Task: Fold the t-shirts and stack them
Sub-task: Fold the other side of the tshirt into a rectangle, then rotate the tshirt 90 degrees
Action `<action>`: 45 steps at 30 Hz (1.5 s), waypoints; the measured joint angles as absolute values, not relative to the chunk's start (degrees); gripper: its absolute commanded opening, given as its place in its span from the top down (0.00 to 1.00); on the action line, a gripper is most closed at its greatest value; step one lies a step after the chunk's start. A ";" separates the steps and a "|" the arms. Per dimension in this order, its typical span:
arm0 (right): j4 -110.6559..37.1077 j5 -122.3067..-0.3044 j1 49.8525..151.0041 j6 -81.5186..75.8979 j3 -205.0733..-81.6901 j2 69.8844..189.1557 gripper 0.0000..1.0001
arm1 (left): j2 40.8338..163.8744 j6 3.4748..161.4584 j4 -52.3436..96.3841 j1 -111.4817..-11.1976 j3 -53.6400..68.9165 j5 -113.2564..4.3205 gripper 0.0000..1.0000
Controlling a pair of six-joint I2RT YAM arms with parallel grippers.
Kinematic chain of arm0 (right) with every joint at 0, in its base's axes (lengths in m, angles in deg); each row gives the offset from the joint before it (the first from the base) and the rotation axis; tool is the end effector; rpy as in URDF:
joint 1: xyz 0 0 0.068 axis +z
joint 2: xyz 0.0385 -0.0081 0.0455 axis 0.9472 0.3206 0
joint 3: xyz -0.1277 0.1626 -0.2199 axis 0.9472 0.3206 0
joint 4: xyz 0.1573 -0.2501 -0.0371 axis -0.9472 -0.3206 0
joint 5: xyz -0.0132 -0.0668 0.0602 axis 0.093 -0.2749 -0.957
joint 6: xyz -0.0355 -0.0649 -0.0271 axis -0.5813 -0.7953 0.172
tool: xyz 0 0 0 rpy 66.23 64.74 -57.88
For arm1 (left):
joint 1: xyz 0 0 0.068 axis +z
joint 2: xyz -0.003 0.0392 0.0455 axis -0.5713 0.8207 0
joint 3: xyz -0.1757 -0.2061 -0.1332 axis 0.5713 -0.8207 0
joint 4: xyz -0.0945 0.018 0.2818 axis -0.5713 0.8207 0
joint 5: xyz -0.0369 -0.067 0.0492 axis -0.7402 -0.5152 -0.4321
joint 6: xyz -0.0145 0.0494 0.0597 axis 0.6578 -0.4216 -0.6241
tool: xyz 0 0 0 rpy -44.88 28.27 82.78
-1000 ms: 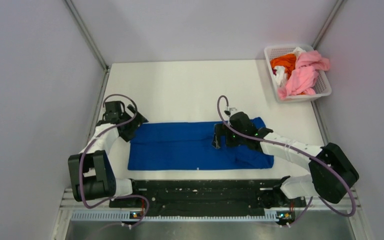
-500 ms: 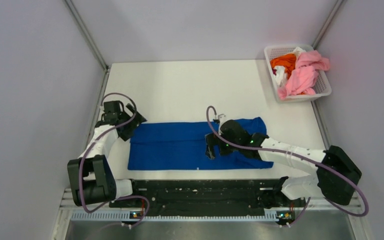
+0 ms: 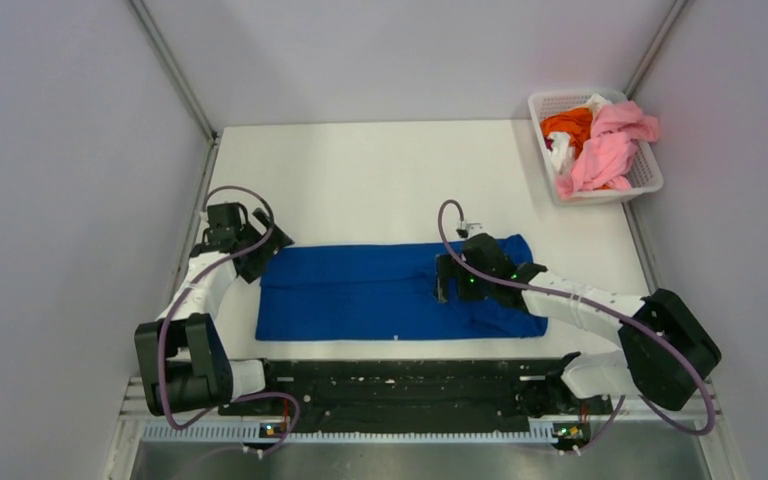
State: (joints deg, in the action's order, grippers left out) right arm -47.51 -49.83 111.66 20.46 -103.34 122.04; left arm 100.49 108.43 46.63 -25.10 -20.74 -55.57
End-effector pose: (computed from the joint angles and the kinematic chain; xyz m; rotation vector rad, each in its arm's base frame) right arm 0.2235 0.1840 0.1609 -0.1918 2.4783 0.4632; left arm 0.2962 0.0397 0.1955 -0.9425 2.3280 -0.4057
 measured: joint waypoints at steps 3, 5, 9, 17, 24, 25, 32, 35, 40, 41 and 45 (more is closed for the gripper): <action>-46.40 -50.94 111.62 20.48 -103.34 124.36 0.01 | 100.49 108.27 46.67 -25.10 -21.07 -55.55 0.01; -45.35 -51.73 111.62 20.46 -103.34 125.19 0.01 | 100.49 108.21 46.78 -25.10 -21.09 -55.53 0.01; -43.99 -54.70 111.64 20.44 -103.36 126.22 0.01 | 100.49 108.19 46.80 -25.10 -21.09 -55.29 0.01; -42.72 -58.62 117.34 20.42 -104.08 126.24 0.01 | 100.49 108.16 46.82 -25.10 -21.09 -54.98 0.01; -42.16 -61.02 130.33 21.60 -111.63 132.23 0.01 | 100.49 108.14 47.30 -25.10 -21.09 -54.09 0.01; -42.53 -60.71 131.81 21.55 -112.67 132.80 0.01 | 100.49 108.14 47.43 -25.10 -21.09 -54.11 0.01; -48.19 -51.99 133.65 23.22 -113.46 127.83 0.01 | 100.44 108.23 47.43 -25.98 -21.05 -57.74 0.01; -49.35 -46.79 132.05 28.24 -110.84 121.43 0.01 | 100.66 108.67 47.48 -30.39 -20.17 -58.35 0.01; -50.66 -42.68 124.47 38.65 -103.08 114.81 0.01 | 105.21 108.93 46.12 -40.36 -16.46 -59.68 0.01; -51.23 -42.31 122.92 40.44 -101.44 114.85 0.01 | 106.39 108.95 45.58 -41.41 -16.35 -59.92 0.01; -52.04 -42.79 117.74 44.50 -97.22 116.34 0.01 | 110.06 109.41 44.68 -42.00 -17.11 -60.12 0.01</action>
